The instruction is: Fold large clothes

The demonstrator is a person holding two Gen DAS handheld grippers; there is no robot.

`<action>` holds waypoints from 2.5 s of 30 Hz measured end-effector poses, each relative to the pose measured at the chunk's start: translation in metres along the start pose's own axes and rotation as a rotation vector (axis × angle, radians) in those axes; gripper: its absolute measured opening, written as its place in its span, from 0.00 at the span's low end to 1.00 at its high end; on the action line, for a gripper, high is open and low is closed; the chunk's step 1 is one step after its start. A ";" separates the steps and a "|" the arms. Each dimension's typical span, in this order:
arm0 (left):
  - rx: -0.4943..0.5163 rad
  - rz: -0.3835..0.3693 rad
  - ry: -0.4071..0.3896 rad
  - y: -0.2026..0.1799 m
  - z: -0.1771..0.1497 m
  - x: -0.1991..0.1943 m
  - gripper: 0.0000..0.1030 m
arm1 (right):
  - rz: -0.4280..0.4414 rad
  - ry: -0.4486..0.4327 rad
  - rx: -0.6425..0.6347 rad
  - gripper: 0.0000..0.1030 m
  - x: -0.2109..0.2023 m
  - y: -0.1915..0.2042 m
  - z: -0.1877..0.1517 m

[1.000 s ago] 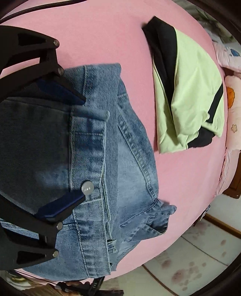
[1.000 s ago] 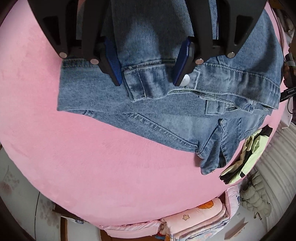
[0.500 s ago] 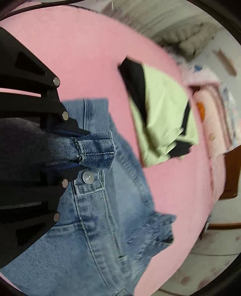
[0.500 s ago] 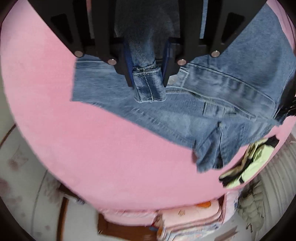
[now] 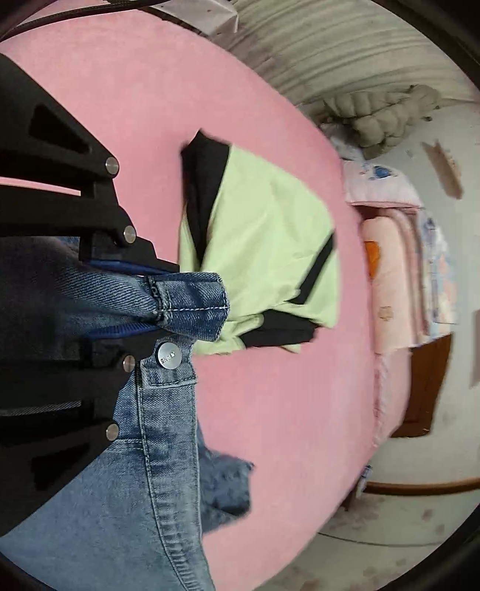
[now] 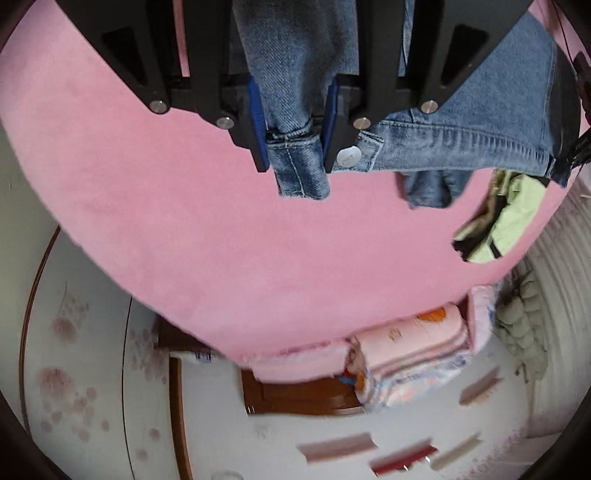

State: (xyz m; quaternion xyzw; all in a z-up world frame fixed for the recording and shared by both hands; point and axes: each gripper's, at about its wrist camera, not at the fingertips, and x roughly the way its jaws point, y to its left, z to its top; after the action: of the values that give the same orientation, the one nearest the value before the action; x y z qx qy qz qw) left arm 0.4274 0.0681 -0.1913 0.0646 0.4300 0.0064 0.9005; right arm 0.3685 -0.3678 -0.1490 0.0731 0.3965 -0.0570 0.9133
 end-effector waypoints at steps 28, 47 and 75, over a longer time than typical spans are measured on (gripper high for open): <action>-0.044 -0.066 -0.161 -0.004 -0.097 -0.105 0.94 | 0.165 0.032 -0.209 0.43 -0.094 0.144 -0.106; -0.232 0.052 0.096 0.067 -0.147 -0.029 0.55 | -0.242 0.137 -0.007 0.36 -0.043 -0.008 -0.155; -0.241 -0.117 -0.008 0.024 -0.083 -0.197 0.87 | 0.084 0.026 0.024 0.49 -0.180 0.099 -0.097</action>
State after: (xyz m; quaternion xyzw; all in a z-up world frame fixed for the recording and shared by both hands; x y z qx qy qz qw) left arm 0.2404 0.0878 -0.0876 -0.0690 0.4257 0.0051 0.9022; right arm 0.1931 -0.2451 -0.0739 0.1016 0.4040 -0.0227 0.9088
